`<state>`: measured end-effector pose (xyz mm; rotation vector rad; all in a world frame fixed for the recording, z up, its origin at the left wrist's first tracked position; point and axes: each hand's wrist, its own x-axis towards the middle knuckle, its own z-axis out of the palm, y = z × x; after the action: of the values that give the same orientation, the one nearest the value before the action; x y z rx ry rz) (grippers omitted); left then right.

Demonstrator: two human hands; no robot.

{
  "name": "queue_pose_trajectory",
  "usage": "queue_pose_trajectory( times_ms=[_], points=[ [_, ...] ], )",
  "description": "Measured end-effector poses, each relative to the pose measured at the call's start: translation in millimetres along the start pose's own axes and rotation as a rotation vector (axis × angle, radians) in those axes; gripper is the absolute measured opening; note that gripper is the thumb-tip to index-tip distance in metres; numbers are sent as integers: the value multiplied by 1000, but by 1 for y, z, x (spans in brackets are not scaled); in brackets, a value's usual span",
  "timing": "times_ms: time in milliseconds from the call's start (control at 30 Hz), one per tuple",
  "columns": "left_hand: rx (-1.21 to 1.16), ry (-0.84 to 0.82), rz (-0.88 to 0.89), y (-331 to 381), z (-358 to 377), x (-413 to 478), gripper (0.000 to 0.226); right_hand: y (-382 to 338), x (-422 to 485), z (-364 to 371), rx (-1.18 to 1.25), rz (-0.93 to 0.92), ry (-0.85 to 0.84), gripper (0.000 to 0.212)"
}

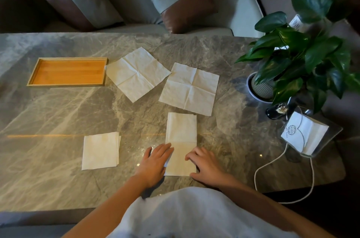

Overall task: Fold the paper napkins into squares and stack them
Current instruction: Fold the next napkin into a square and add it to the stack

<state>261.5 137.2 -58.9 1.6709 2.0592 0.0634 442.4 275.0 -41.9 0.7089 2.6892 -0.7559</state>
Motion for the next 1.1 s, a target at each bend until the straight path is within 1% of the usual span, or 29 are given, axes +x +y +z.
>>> queue_pose_trajectory(
  times_ms=[33,100,167,333,400,467,500,567,633,667,767,800,833,933,1000,1100],
  points=[
    [5,-11,-7,0,1,0,66,1,-1,1,-17,5,-2,44],
    [-17,9,-11,1,1,0,62,1,-2,4,-25,8,14,41],
    [-53,46,-7,1,1,-1,59,0,-1,5,-2,11,48,34],
    [-98,77,30,-2,0,-6,64,-1,3,3,57,19,145,14],
    [-109,77,40,-2,2,-9,66,-2,3,2,117,0,191,9],
    [-118,117,54,-1,3,-12,64,-4,3,0,205,-1,247,8],
    [-135,155,59,-1,3,-13,60,-6,2,0,247,16,273,7],
    [-220,232,48,1,-1,-11,44,-9,1,-2,312,71,304,7],
    [-331,298,11,3,-7,-9,25,-10,-2,-4,378,88,306,8],
    [-372,303,-25,4,-10,-8,20,-11,-3,-5,423,93,295,12],
    [-411,267,-151,4,-12,-5,19,-9,-7,-5,545,178,215,34],
    [-403,261,-174,3,-11,-4,19,-7,-7,-3,551,219,197,39],
    [-390,252,-185,3,-10,-4,20,-6,-7,-1,553,256,191,40],
    [-364,207,-185,4,-10,-3,18,-2,-7,4,606,321,194,29],
    [-389,182,-197,6,-10,-3,14,-1,-7,4,647,346,186,22],
    [-408,98,-219,9,-8,-4,13,0,-7,5,677,377,176,16]
  ],
)
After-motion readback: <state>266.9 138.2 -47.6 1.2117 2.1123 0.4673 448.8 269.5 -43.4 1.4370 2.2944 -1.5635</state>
